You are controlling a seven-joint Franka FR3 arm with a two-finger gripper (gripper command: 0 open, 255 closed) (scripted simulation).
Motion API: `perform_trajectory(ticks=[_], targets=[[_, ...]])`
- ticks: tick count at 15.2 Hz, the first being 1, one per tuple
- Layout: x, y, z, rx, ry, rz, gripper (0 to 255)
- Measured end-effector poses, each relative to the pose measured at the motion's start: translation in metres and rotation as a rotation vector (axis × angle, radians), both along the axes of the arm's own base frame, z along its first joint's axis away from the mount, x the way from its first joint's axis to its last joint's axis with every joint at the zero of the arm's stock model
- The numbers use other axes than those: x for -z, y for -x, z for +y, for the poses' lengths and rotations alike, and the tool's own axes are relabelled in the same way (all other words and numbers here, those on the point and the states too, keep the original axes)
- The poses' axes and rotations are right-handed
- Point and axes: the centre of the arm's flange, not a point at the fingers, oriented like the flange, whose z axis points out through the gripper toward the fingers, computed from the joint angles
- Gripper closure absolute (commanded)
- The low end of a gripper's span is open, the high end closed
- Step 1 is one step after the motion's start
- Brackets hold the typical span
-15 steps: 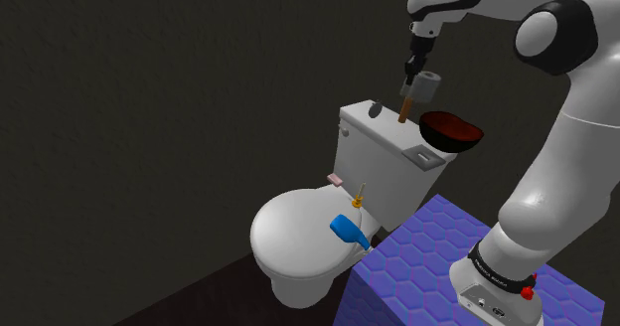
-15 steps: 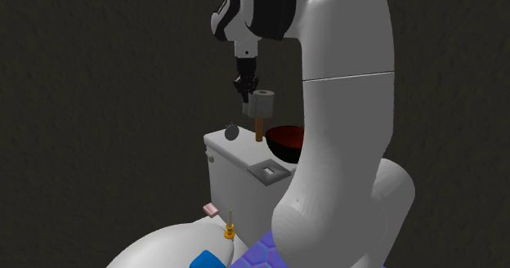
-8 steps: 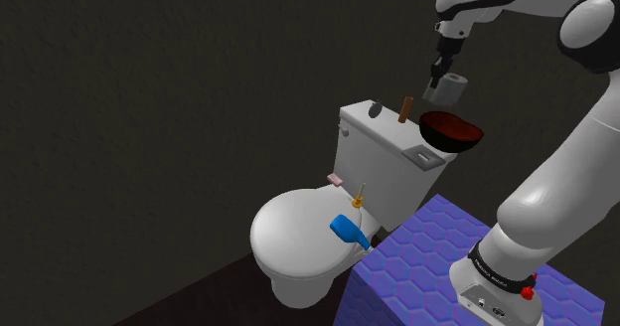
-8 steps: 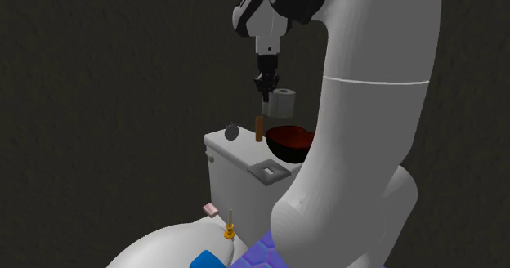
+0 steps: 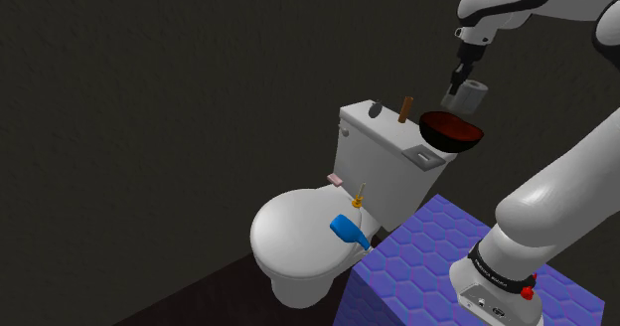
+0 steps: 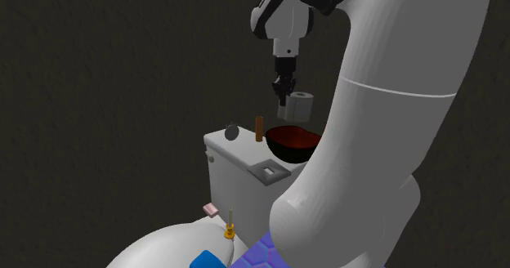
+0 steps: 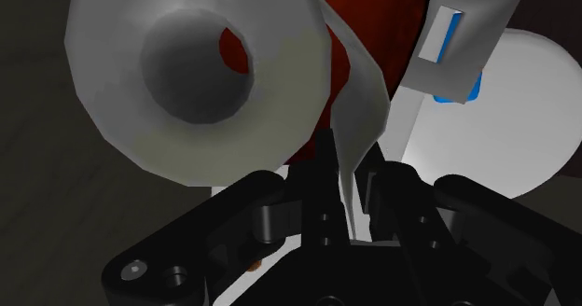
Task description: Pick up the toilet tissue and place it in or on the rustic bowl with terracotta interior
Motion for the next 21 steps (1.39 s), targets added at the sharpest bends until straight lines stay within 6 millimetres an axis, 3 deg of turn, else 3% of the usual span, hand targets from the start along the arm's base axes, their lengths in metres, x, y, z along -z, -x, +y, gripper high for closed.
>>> perform_trajectory(ticks=[13,20,21], targets=[[0.069,0.0,0.0,-0.001,0.0,0.0,255],[0.076,0.001,0.0,-0.001,0.0,0.0,255],[0.077,0.001,0.0,-0.001,0.0,0.0,0]])
